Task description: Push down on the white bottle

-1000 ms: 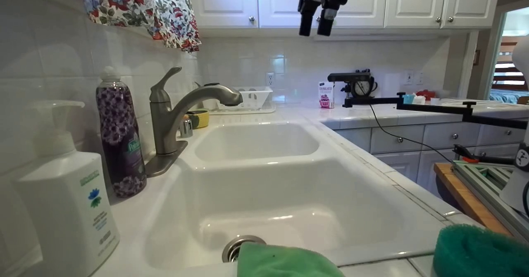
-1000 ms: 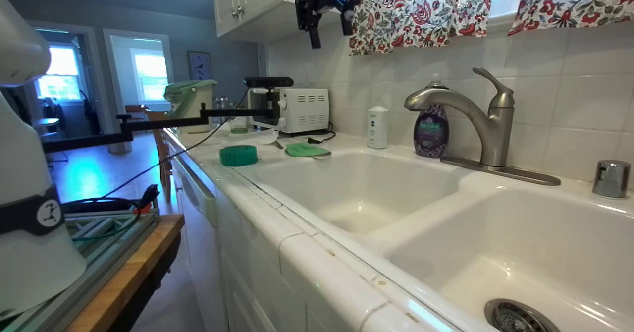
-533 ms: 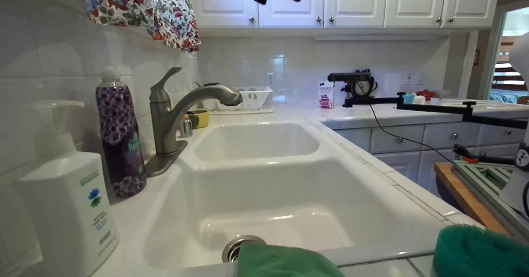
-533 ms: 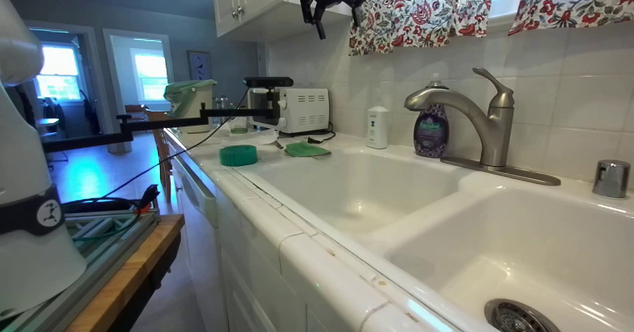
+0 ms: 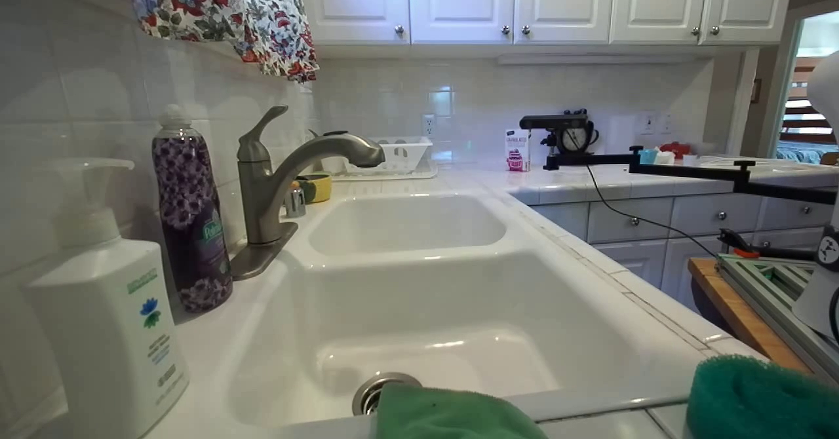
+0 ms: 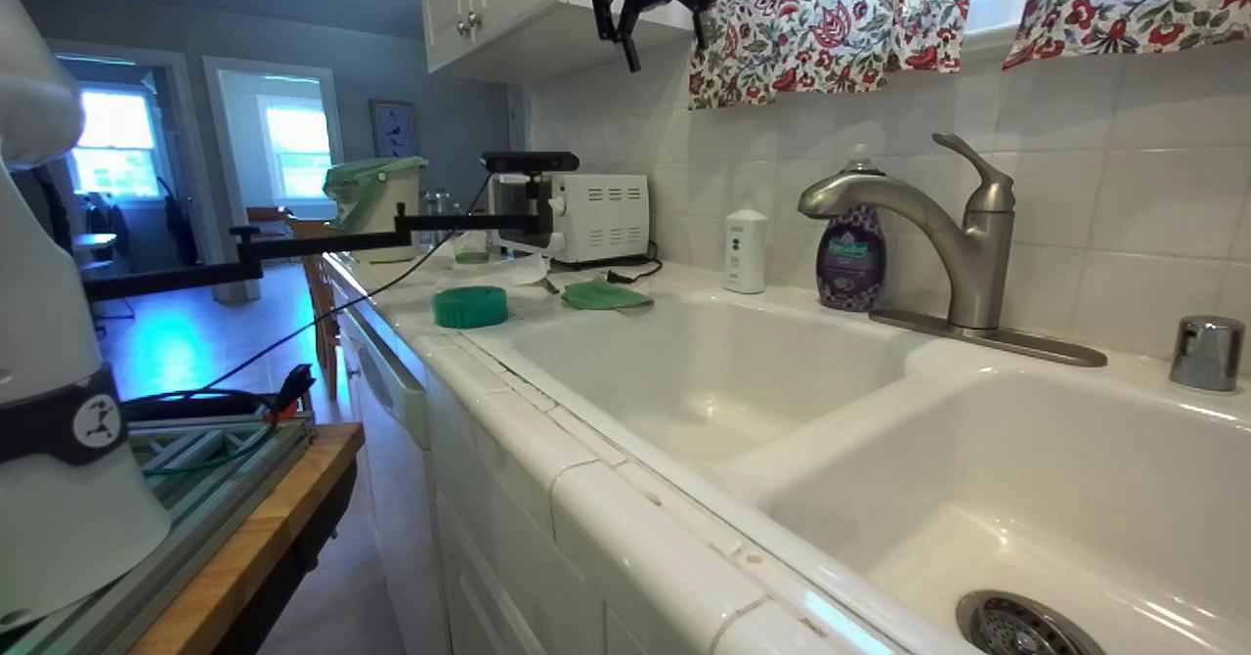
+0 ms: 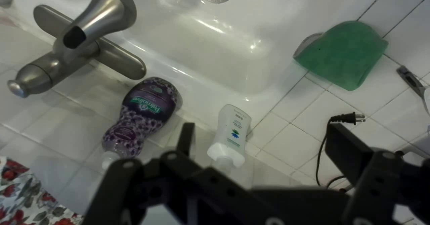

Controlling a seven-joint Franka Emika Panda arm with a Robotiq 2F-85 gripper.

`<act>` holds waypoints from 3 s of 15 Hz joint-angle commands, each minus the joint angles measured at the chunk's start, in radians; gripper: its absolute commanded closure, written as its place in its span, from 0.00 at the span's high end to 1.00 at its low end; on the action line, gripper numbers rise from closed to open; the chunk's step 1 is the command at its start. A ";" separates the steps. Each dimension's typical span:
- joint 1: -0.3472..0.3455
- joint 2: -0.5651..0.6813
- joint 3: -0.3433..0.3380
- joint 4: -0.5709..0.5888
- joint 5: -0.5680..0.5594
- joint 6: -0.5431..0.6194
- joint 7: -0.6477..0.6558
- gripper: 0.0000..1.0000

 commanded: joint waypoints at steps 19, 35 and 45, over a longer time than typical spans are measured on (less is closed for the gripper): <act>-0.048 0.449 0.131 0.348 0.177 0.330 -0.170 0.54; -0.066 0.632 0.170 0.489 0.153 0.338 -0.198 0.00; -0.058 0.732 0.184 0.575 0.139 0.332 -0.227 0.00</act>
